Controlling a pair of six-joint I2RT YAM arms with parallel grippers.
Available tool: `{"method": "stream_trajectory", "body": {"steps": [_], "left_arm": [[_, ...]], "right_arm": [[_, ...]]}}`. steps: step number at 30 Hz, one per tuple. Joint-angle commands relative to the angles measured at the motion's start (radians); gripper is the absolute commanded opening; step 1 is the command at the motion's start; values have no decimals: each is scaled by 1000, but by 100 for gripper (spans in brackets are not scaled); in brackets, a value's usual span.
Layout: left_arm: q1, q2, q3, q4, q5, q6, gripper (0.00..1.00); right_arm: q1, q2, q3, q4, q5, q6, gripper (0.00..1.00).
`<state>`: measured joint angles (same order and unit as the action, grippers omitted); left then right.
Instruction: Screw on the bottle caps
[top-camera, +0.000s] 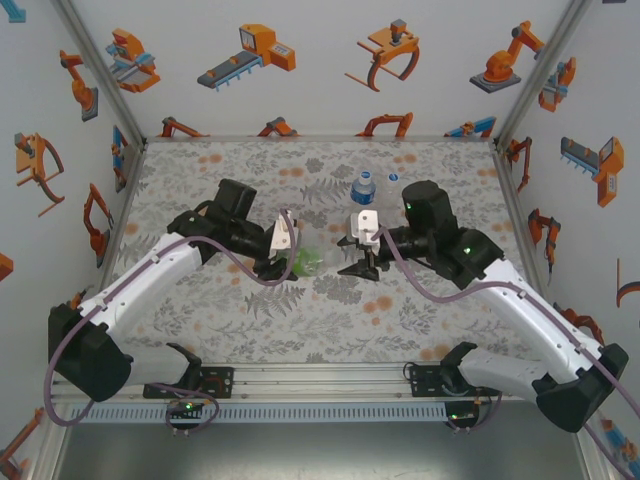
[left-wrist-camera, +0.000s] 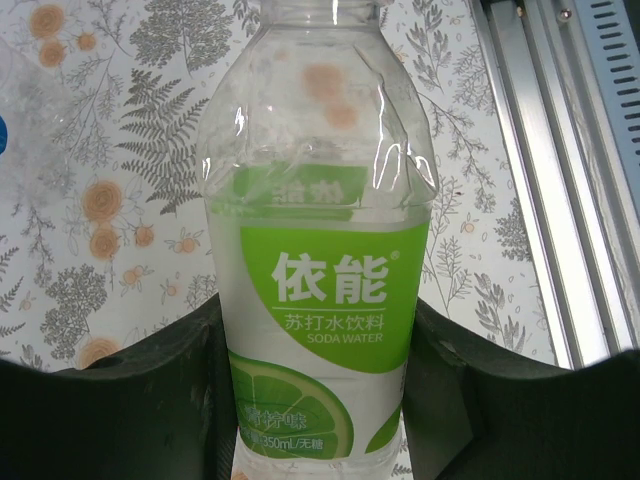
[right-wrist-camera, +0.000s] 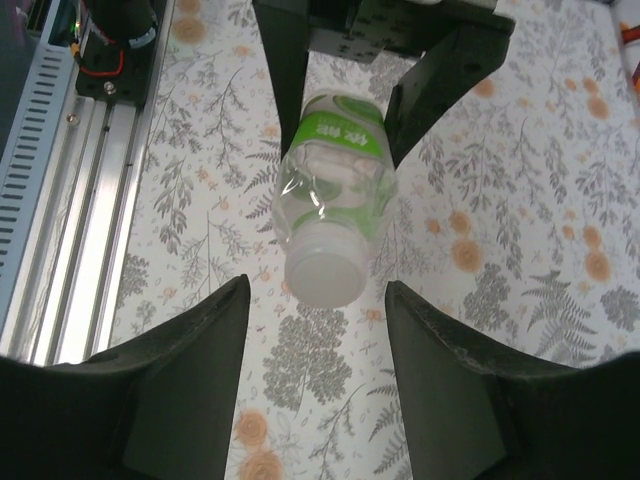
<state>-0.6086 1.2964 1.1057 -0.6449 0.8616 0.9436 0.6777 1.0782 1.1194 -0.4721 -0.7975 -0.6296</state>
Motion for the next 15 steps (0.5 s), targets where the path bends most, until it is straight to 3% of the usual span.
{"method": "stream_trajectory", "body": {"steps": [1,10,15], "left_arm": [[-6,5,29,-32,37,39,0],[-6,4,31,-32,39,37,0],[-6,4,31,-32,38,37,0]], "right_arm": [[6,0,-23,119,-50,-9,50],[6,13,-68,164,-62,39,48],[7,6,-97,196,-48,77,41]]}}
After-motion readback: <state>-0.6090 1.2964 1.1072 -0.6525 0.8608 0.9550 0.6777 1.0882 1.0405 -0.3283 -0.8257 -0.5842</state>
